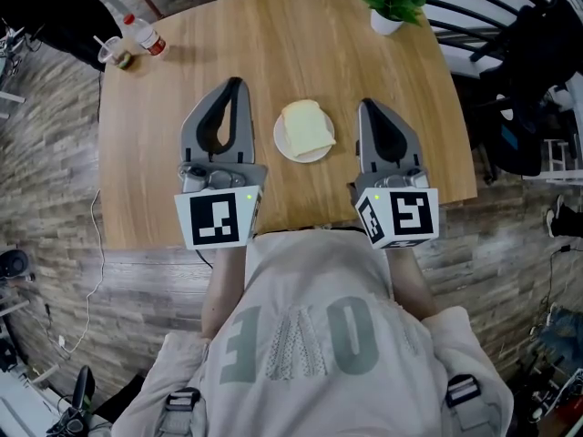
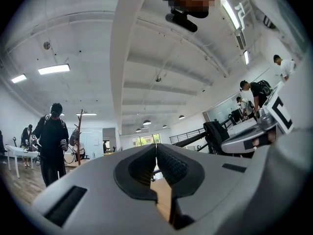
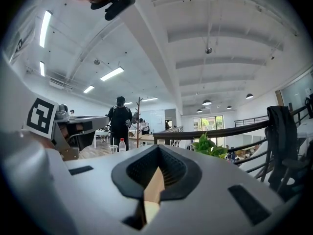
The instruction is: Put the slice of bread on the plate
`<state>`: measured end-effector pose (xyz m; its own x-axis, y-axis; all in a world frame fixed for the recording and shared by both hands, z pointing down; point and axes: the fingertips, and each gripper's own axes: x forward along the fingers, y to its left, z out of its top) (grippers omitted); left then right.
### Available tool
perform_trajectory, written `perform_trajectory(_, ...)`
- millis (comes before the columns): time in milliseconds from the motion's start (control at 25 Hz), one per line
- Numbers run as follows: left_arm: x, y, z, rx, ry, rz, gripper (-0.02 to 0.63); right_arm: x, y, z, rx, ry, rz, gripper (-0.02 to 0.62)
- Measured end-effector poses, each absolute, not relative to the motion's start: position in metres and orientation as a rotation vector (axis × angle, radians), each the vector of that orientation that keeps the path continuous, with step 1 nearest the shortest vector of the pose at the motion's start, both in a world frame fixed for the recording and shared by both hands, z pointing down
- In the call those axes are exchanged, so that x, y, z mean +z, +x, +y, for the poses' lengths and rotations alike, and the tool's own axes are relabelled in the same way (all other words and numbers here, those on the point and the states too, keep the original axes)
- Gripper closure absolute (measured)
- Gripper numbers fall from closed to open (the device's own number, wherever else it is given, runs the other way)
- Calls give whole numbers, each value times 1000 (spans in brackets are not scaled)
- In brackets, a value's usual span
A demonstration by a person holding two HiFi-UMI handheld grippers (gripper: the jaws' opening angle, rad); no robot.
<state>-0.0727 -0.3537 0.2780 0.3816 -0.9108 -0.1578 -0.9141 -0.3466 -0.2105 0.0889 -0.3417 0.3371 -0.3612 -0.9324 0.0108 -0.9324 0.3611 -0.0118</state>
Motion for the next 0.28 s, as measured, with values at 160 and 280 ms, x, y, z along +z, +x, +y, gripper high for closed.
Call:
perform_trajectory(160, 279, -74, -356, 20, -2381, 1619, 597, 341, 91, -344, 33, 1776, -2577, 580)
perform_trajectory(280, 280, -76, -358, 23, -2379, 1627, 597, 342, 90, -345, 18, 1763, -2574, 580)
